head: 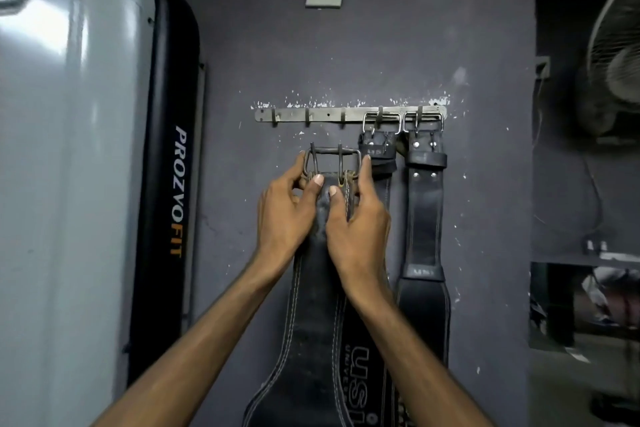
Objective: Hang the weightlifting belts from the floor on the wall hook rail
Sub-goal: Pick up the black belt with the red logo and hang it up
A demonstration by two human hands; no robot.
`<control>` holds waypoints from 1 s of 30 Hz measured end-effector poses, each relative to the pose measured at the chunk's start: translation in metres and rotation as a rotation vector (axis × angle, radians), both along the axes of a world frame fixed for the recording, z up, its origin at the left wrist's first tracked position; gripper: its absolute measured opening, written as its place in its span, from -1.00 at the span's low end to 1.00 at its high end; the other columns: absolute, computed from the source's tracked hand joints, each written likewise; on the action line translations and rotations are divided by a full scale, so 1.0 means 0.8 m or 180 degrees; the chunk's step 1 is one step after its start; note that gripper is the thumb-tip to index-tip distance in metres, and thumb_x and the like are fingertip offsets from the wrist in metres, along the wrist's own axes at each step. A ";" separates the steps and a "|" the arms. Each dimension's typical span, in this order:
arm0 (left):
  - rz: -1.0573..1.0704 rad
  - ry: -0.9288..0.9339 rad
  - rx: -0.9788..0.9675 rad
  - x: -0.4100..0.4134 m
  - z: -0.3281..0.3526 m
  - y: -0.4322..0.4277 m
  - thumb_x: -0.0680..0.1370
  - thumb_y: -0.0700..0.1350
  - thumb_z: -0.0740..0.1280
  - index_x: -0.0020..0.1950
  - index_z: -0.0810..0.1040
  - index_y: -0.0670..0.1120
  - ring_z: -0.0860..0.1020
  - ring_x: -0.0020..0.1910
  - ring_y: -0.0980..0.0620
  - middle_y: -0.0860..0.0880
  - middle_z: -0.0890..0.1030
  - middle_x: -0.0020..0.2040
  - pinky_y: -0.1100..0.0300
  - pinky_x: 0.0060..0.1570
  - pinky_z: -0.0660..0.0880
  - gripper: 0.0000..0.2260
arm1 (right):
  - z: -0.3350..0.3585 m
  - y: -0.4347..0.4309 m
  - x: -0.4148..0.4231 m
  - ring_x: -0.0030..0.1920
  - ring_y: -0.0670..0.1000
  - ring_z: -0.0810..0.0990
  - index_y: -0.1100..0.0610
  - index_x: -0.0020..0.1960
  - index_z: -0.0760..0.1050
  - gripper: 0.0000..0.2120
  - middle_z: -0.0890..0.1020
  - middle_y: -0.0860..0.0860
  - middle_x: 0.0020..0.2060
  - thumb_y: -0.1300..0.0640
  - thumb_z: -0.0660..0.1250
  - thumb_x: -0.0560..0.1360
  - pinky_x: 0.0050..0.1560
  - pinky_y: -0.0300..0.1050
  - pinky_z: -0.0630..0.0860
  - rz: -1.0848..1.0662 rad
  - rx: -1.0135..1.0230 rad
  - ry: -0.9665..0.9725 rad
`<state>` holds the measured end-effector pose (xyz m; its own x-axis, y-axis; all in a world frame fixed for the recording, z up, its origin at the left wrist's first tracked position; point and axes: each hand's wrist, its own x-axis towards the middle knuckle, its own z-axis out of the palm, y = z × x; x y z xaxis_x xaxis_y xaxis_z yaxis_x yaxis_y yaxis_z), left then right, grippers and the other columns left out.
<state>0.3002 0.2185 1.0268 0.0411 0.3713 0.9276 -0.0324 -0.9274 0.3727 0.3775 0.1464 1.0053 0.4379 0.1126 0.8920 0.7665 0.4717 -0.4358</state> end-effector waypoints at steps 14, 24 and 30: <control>0.1222 0.0385 -0.0052 0.160 0.204 0.152 0.59 -0.03 0.28 -0.03 0.54 -0.09 0.62 -0.04 -0.19 -0.16 0.66 -0.14 0.10 -0.21 0.35 -0.86 | 0.210 0.136 0.160 0.26 0.27 0.58 0.33 0.49 0.28 -0.48 0.56 0.25 0.28 0.06 0.26 0.65 0.11 0.06 0.51 -0.1392 -0.0978 -0.0926; 0.1223 0.0872 0.0110 0.164 0.167 0.174 0.60 0.02 0.29 0.27 0.52 -0.11 0.65 -0.04 -0.22 -0.10 0.64 -0.16 0.11 -0.17 0.42 -0.69 | 0.173 0.136 0.161 0.19 0.19 0.65 0.38 0.44 0.28 -0.52 0.61 0.21 0.23 0.17 0.29 0.62 0.06 0.02 0.58 -0.2114 -0.1332 -0.1258; 0.1166 0.1295 0.0029 0.127 0.121 0.143 0.49 -0.04 0.44 0.50 0.38 -0.03 0.66 0.11 -0.13 -0.11 0.69 0.17 0.14 0.11 0.47 -0.41 | 0.131 0.109 0.146 0.22 0.25 0.61 0.33 0.42 0.33 -0.45 0.59 0.22 0.24 0.21 0.43 0.50 0.11 0.02 0.55 -0.1367 -0.1404 -0.1128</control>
